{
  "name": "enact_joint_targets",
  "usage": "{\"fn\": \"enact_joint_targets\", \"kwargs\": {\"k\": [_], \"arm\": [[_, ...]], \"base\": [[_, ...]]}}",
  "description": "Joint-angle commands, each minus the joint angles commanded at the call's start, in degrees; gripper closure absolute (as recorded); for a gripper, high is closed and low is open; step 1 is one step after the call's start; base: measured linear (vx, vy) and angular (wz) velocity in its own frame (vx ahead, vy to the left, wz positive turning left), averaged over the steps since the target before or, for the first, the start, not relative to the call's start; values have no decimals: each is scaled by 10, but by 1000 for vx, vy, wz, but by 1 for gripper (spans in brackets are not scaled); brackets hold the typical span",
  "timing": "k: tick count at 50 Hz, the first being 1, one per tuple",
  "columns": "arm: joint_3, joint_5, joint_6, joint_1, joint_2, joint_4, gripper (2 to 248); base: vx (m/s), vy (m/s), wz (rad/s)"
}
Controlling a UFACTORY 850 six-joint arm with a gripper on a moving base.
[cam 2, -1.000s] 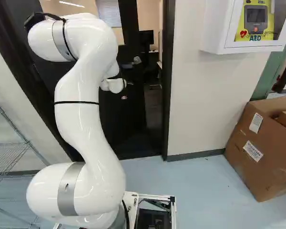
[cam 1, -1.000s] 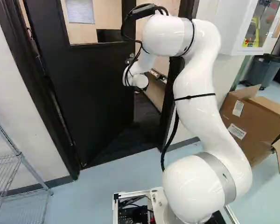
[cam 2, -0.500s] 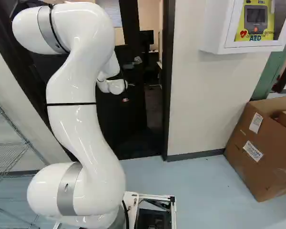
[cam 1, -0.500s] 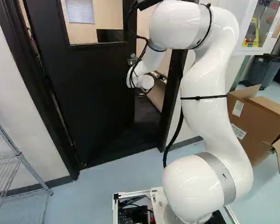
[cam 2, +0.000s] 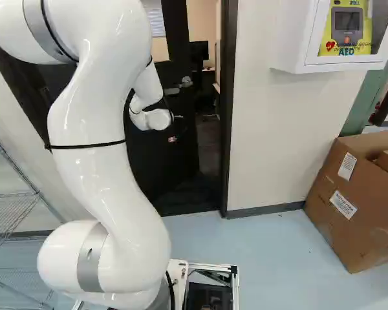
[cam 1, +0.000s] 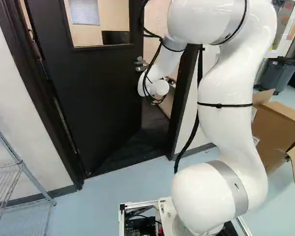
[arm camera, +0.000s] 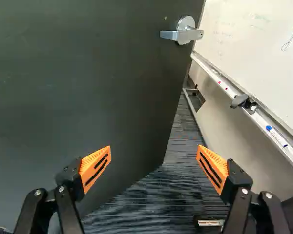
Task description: Open the door and move inside
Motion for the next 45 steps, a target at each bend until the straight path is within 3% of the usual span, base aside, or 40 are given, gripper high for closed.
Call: {"fn": "enact_joint_targets", "kwargs": {"k": [23, 45], "arm": [[75, 0, 0, -18, 62, -49, 3], [144, 0, 0, -37, 122, -53, 3]], "base": [[0, 0, 0], [0, 0, 0]]}}
